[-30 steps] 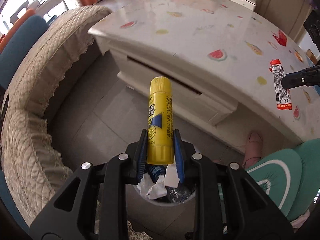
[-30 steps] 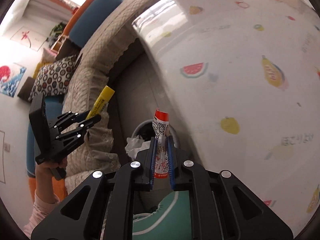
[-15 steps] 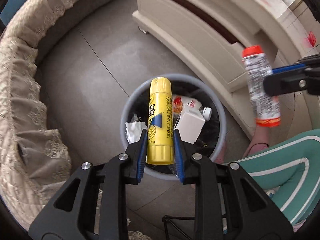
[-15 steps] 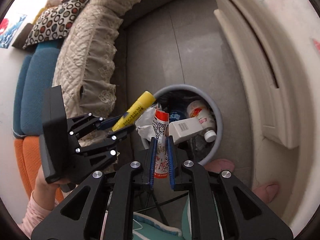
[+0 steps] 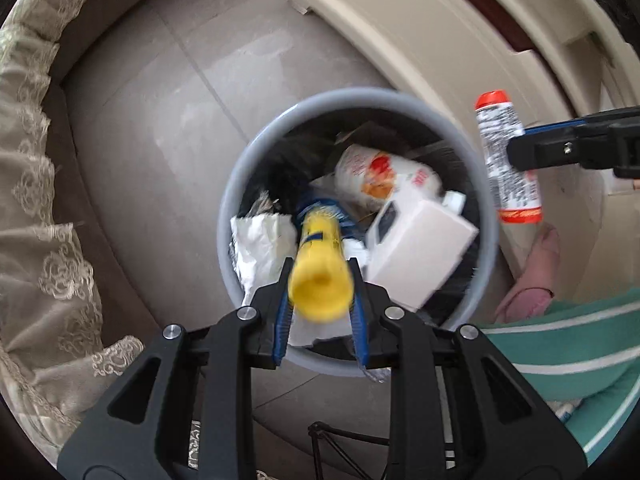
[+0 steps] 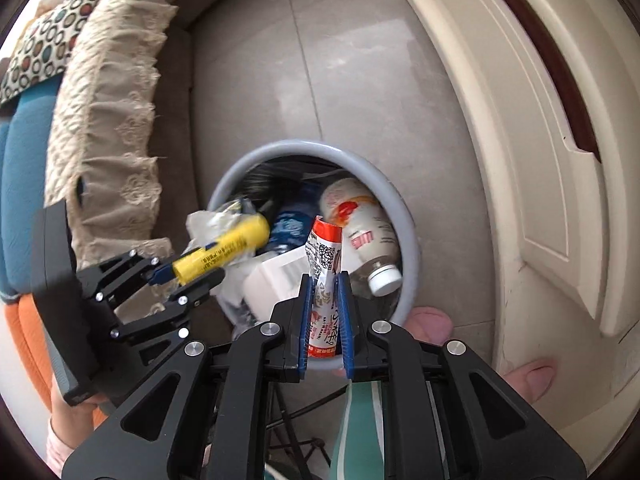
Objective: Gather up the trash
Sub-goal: 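Carry glue stick and red-capped tube over the bin and release, then move both open tools back over the mat toward the red card and tape roll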
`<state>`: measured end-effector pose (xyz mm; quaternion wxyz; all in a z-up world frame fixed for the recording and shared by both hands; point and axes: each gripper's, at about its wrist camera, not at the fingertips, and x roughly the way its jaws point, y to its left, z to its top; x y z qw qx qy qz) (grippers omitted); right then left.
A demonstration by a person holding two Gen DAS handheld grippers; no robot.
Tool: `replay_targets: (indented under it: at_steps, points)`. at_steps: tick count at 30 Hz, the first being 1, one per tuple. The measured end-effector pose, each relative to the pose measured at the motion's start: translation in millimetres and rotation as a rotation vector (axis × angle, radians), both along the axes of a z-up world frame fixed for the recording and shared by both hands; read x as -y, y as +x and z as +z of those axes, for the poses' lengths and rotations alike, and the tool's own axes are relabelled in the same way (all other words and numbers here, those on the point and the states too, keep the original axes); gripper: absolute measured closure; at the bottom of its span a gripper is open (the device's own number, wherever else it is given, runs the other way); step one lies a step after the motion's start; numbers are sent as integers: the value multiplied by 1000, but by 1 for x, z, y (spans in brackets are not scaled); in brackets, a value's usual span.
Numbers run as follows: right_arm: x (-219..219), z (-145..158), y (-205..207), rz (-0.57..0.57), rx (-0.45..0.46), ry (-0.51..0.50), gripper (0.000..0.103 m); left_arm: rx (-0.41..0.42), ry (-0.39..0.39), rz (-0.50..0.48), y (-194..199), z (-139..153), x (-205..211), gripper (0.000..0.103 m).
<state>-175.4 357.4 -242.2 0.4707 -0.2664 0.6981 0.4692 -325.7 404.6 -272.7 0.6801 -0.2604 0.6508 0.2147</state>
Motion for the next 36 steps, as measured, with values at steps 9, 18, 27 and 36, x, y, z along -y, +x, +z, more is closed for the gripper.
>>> replay_targets:
  at_steps: [9,18,27,36]
  points:
    - [2,-9,8,-47,7,-12,48,-5,46,-21,-4,6,6,56]
    - [16,55,23,-102,-59,135,46,53,82,-21,-5,45,7,55]
    - [74,147,83,-214,-46,295,46,213,134,-89,42,125,26,53]
    - [216,219,180,-420,102,382,45,368,199,-343,165,198,112,46]
